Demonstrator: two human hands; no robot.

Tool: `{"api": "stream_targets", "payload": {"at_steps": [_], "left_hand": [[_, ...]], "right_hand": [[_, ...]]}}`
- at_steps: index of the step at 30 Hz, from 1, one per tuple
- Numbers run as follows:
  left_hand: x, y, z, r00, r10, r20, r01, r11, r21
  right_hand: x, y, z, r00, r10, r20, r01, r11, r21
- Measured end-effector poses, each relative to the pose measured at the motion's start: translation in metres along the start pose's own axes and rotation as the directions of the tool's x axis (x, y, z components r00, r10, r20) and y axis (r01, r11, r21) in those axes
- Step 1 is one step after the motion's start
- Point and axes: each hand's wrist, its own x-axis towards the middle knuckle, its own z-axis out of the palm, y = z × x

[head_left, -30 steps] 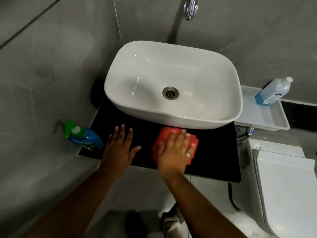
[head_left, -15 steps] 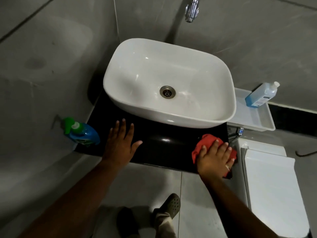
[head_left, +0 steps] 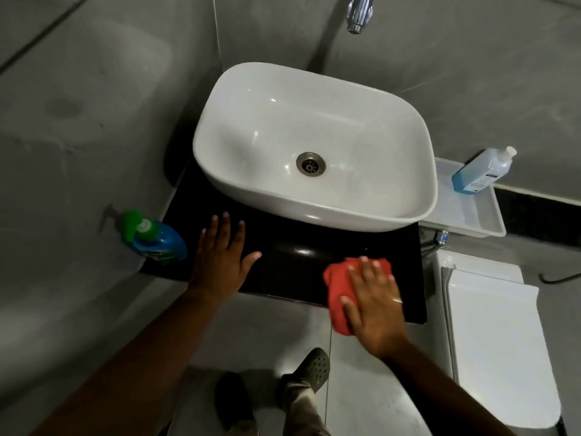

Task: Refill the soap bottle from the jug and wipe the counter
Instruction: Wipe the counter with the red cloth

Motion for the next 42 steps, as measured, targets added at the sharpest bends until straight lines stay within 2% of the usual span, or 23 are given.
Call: {"api": "stream_targets", "payload": {"at_steps": [3,5,7,9,10,11,12,14,15,18,20,22,24,26,29,33,38,42], "left_hand": [[-0.002,-0.003,0.002,1.0,-0.009,-0.007,0.009,1.0,-0.005],[-0.004,-0.005,0.004,1.0,-0.01,-0.011,0.01,1.0,-0.006],[-0.005,-0.006,0.006,1.0,-0.015,-0.024,0.015,1.0,-0.011],[-0.005,-0.006,0.006,0.999,-0.016,-0.037,0.016,1.0,-0.016],[-0.004,-0.006,0.006,0.999,-0.016,-0.036,0.015,1.0,-0.018],[-0.003,-0.006,0.005,0.999,-0.016,-0.033,0.015,1.0,-0.021],[-0.002,-0.006,0.004,0.999,-0.017,-0.03,0.017,1.0,-0.023],[0.001,-0.007,0.0,0.999,-0.022,-0.032,0.021,0.999,-0.034],[0.001,-0.007,-0.002,0.999,-0.023,-0.03,0.022,0.999,-0.04],[0.0,-0.004,-0.01,0.999,-0.017,-0.034,0.014,0.998,-0.062],[0.0,0.01,-0.014,0.999,-0.015,-0.034,0.011,0.995,-0.097],[0.002,0.031,-0.012,0.998,0.043,-0.05,-0.048,0.992,-0.117],[0.005,0.061,-0.002,0.986,0.155,-0.068,-0.162,0.98,-0.119],[0.006,0.093,0.008,0.981,0.191,-0.013,-0.192,0.978,-0.08],[0.008,0.117,0.021,0.992,0.121,0.039,-0.121,0.993,-0.003],[0.006,0.088,0.022,0.997,0.07,-0.028,-0.07,0.997,0.013],[0.006,0.045,0.01,0.983,-0.171,-0.063,0.173,0.985,0.022],[0.016,0.083,0.015,0.931,-0.351,-0.101,0.342,0.935,-0.096]], "right_hand": [[-0.009,0.036,-0.004,0.962,0.272,-0.021,-0.269,0.96,0.073],[-0.001,0.032,-0.002,0.89,0.453,-0.053,-0.447,0.889,0.095],[0.019,0.009,0.0,0.732,0.679,-0.053,-0.663,0.728,0.175],[0.046,-0.026,-0.003,0.563,0.827,-0.003,-0.792,0.54,0.285],[0.058,-0.045,-0.004,0.546,0.838,0.015,-0.798,0.514,0.314],[0.067,-0.064,-0.004,0.586,0.81,0.016,-0.773,0.552,0.313],[0.074,-0.084,-0.001,0.66,0.751,0.002,-0.721,0.632,0.285],[0.079,-0.121,0.006,0.811,0.584,-0.03,-0.568,0.8,0.193],[0.08,-0.135,0.008,0.862,0.505,-0.038,-0.493,0.855,0.162],[0.079,-0.14,0.004,0.948,0.319,0.007,-0.317,0.938,0.138],[0.071,-0.12,-0.01,0.981,0.194,0.013,-0.192,0.956,0.22],[0.054,-0.087,-0.019,0.986,0.162,-0.052,-0.137,0.938,0.317],[0.035,-0.046,-0.022,0.964,0.25,-0.094,-0.214,0.933,0.289],[0.02,-0.007,-0.021,0.936,0.348,-0.058,-0.327,0.917,0.231],[0.017,0.024,-0.016,0.927,0.372,-0.041,-0.358,0.914,0.19],[0.025,0.027,-0.009,0.929,0.366,-0.056,-0.352,0.921,0.167],[0.023,0.025,-0.01,0.914,0.405,0.003,-0.401,0.904,0.148],[0.017,0.026,-0.01,0.915,0.399,0.065,-0.403,0.91,0.1]]}}
